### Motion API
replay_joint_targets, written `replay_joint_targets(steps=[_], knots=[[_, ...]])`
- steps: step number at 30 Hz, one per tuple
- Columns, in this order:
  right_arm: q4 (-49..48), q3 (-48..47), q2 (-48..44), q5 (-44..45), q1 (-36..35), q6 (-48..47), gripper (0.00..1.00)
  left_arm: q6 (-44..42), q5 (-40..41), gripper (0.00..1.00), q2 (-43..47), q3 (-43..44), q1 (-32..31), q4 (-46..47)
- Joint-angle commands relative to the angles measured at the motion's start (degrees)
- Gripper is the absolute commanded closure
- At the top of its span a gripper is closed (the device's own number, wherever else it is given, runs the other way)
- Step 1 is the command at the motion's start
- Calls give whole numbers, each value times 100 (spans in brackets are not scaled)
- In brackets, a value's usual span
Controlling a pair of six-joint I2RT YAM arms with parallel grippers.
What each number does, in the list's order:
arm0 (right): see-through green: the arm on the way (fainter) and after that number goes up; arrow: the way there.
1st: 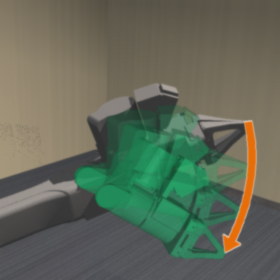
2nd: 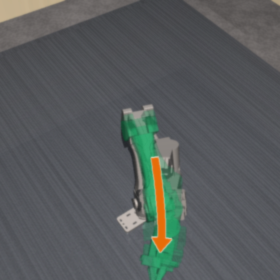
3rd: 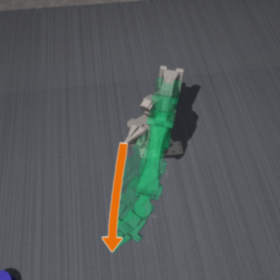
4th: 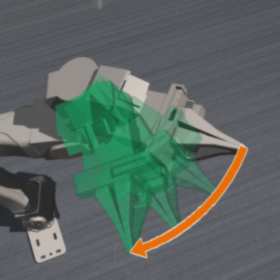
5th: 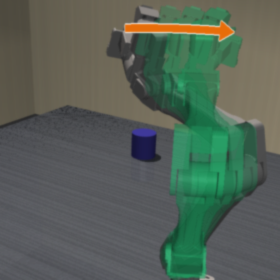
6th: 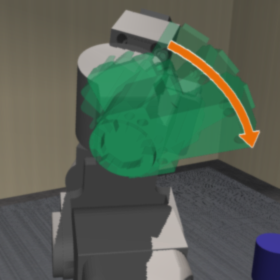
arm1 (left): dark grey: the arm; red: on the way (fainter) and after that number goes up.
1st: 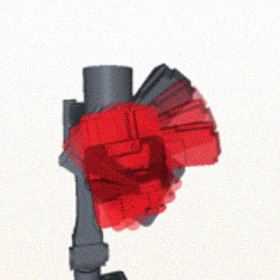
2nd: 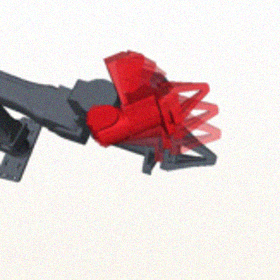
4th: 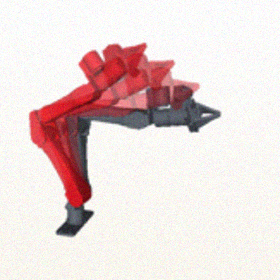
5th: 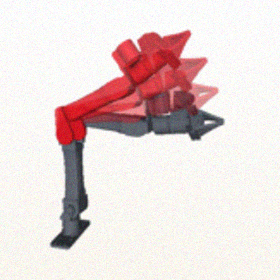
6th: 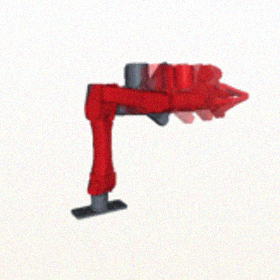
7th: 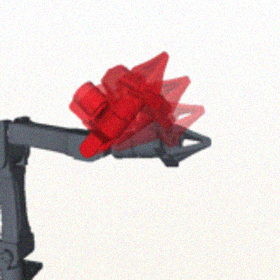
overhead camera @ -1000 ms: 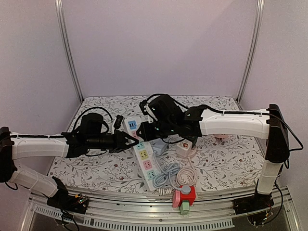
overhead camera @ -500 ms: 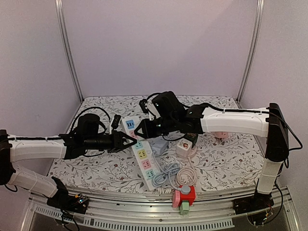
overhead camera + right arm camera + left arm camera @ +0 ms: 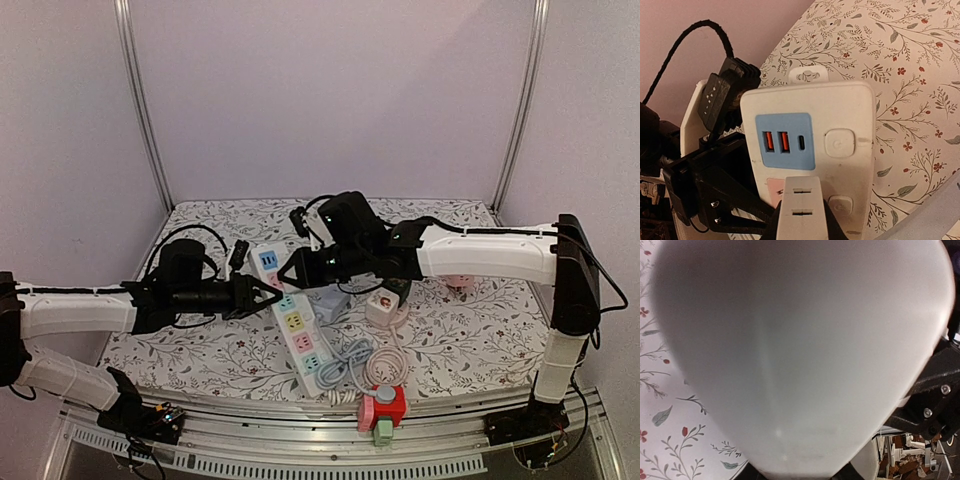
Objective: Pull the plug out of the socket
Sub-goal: Remove the plug from the socket, then place the plug at the center of the board.
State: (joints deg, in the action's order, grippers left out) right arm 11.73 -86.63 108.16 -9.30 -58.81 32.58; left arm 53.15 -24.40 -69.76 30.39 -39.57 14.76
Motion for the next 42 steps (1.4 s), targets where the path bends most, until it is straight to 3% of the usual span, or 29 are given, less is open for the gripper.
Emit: replay_joint_targets(steps=[1,17,25,31,42], knots=[[240,158,-363,-1,92,75,100,328,2,100,131,-21,204,263],[180,271,-518,84,91,61,100,381,56,100,206,-33,237,128],[831,567,-1102,995,117,-170,100,-114,59,100,735,363,605,-1038],[993,1483,-1740,1452,581,-14,100,-541,-245,100,589,781,1050,-1686],[1130,3724,-3365,2302,1679,763,100,-546,-465,100,630,712,1496,-1679]])
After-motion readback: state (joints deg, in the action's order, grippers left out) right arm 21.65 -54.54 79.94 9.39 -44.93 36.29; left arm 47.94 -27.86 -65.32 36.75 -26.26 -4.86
